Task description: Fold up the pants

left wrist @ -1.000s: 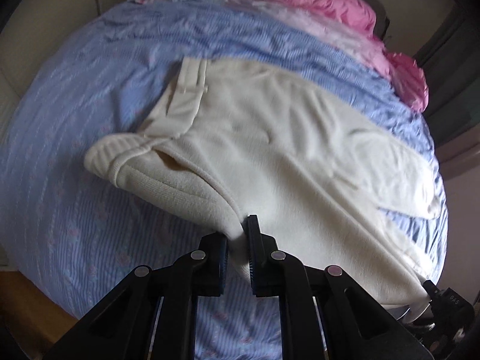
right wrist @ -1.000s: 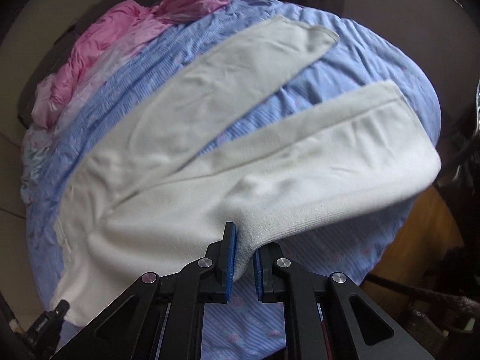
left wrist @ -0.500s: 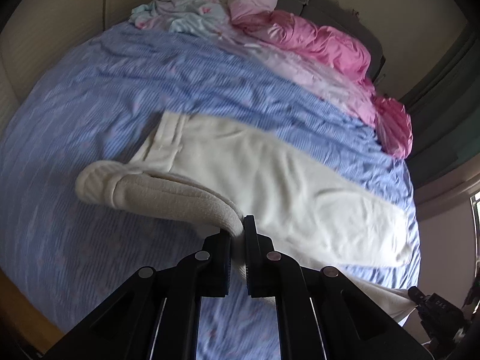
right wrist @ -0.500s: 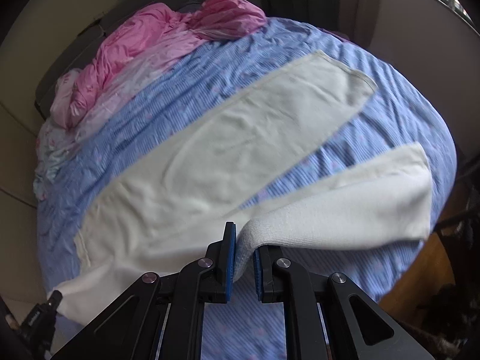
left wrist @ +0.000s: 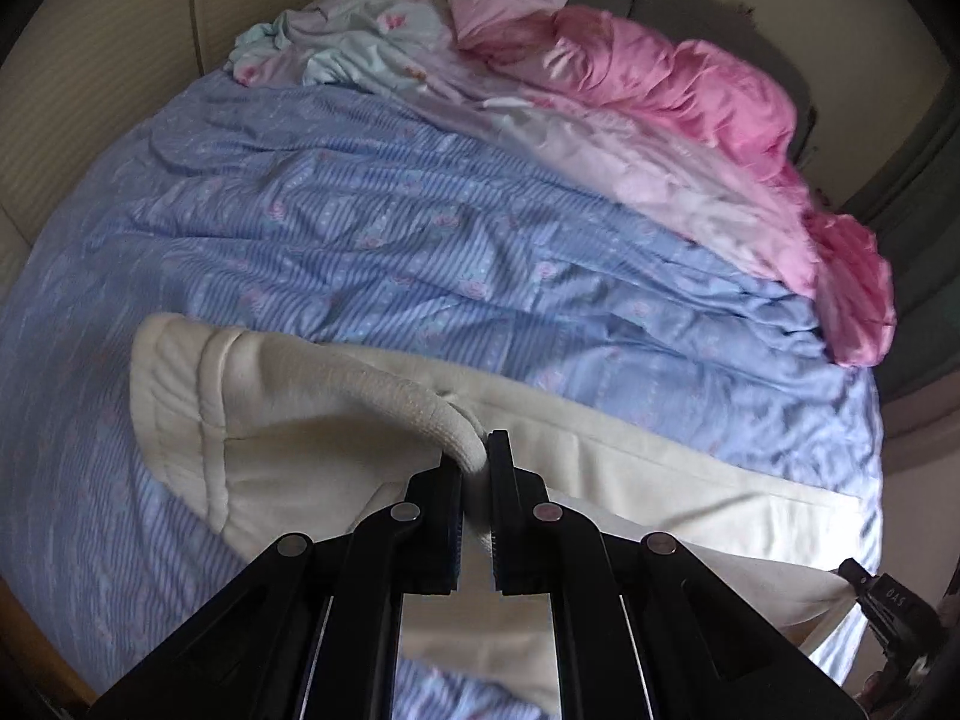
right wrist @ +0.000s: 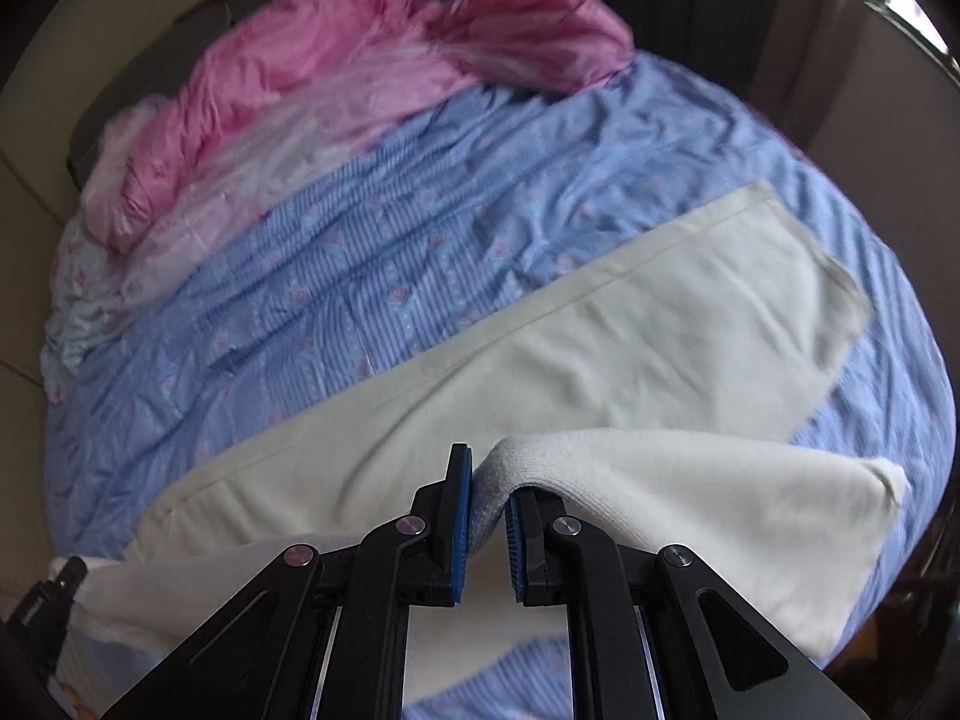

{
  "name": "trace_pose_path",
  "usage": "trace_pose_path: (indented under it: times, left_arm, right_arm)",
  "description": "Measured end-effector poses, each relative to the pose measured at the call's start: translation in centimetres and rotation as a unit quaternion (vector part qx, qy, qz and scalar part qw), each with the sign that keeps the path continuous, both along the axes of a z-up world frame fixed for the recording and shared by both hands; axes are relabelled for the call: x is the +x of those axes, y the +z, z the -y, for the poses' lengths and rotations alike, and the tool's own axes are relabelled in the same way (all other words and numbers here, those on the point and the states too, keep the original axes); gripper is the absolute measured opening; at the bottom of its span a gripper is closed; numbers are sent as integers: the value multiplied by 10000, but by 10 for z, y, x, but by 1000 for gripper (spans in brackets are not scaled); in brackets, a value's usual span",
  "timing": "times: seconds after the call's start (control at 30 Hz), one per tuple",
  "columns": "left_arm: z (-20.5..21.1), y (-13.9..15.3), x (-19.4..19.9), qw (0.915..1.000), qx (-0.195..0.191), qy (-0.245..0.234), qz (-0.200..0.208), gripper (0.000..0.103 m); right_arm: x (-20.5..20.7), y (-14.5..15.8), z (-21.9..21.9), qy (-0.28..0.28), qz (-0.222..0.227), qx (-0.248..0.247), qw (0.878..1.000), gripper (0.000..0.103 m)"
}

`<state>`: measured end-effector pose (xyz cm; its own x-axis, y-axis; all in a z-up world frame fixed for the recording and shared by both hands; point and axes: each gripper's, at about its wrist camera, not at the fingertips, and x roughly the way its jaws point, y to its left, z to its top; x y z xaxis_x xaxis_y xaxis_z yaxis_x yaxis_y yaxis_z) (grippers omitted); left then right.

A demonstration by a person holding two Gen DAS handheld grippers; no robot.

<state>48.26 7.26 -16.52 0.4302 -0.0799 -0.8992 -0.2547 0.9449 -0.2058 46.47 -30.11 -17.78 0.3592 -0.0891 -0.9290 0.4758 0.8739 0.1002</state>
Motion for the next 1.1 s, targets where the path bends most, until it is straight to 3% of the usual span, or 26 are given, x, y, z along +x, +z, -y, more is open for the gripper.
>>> trace_pose_path:
  times: [0.27,0.5,0.63,0.67,0.7,0.73,0.8,0.87,1.1]
  left_arm:
    - [4,-53,51,9984,286,115,-471,9]
    - [-4,-91,75,9957,350,223,-825,10]
    - [-1,-99,89,9934,591,146,-970,25]
    - [1,-98,91,9926,685,137,-988,31]
    - [2,-94,92,9926,731,124,-959,46]
    - [3,-88,91,9934,749,102,-861,60]
    - [8,-72,85,9954,776,19,-553,66]
    - [12,-59,78,9959,800,-116,-398,71]
    - [22,-21,32,9935,860,-731,-127,71]
  right_arm:
    - [75,-61,7,210,-658,26,9976,12]
    - [103,-99,-2,447,-985,-143,9940,12]
    - [105,-109,-3,350,-1049,-42,9939,17]
    - [104,-108,-3,347,-1031,34,9941,23]
    - [102,-107,-4,386,-958,176,9945,37]
    - [99,-103,-7,445,-847,304,9949,44]
    - [93,-92,-15,600,-706,356,9951,59]
    - [86,-79,-27,805,-634,238,9944,59]
    - [37,-24,-62,1681,-179,-85,9856,59]
